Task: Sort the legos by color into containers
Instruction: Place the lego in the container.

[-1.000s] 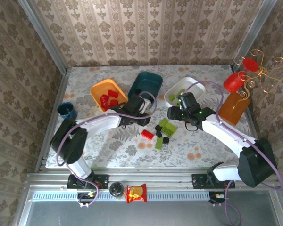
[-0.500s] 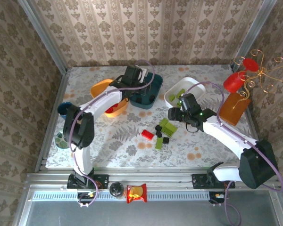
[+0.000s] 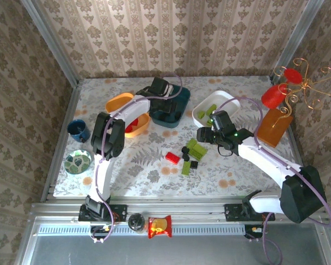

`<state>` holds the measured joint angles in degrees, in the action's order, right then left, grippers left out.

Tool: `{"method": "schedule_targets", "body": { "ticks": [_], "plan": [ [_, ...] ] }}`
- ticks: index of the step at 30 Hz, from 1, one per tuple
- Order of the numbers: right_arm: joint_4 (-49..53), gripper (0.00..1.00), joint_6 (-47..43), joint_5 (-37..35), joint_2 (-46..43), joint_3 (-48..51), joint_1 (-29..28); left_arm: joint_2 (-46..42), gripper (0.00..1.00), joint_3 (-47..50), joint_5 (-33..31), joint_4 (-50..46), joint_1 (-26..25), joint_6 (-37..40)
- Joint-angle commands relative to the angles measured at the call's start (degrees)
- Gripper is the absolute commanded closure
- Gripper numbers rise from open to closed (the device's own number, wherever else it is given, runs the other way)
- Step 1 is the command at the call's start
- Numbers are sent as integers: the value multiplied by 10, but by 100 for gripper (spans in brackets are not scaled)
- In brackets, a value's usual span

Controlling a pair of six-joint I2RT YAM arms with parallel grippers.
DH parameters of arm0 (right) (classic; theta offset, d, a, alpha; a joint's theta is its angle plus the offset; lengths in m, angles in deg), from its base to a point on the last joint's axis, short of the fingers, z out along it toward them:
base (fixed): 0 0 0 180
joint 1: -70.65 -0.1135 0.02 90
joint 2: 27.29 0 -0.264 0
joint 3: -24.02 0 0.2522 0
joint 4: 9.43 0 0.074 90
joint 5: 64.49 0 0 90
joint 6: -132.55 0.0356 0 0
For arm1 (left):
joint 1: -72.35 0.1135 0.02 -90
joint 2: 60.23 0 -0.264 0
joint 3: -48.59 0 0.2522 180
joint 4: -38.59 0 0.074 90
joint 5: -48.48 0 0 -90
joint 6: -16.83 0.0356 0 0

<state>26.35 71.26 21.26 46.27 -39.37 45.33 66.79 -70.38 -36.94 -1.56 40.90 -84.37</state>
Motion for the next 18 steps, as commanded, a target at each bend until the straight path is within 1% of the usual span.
{"method": "schedule_targets", "body": {
  "ticks": [1, 5, 10, 15, 17, 18],
  "plan": [
    [10, 28, 8, -1, -18, 3, 4, -30, 28, -12, 12, -8, 3, 2],
    [9, 27, 9, 4, -22, 3, 4, -98, 18, 25, 32, 19, 3, -18],
    [2, 27, 10, 16, -17, 6, 3, -234, 10, 131, 54, 105, -6, -50],
    [-10, 27, 13, 33, -5, 6, 1, -352, 5, 226, 27, 140, -30, -51],
    [-14, 27, 11, 39, -1, 5, -2, -394, 0, 267, 13, 152, -41, -51],
    [-16, 28, 8, 43, 4, 3, -4, -415, 0, 291, 4, 160, -47, -51]
  ]
}}
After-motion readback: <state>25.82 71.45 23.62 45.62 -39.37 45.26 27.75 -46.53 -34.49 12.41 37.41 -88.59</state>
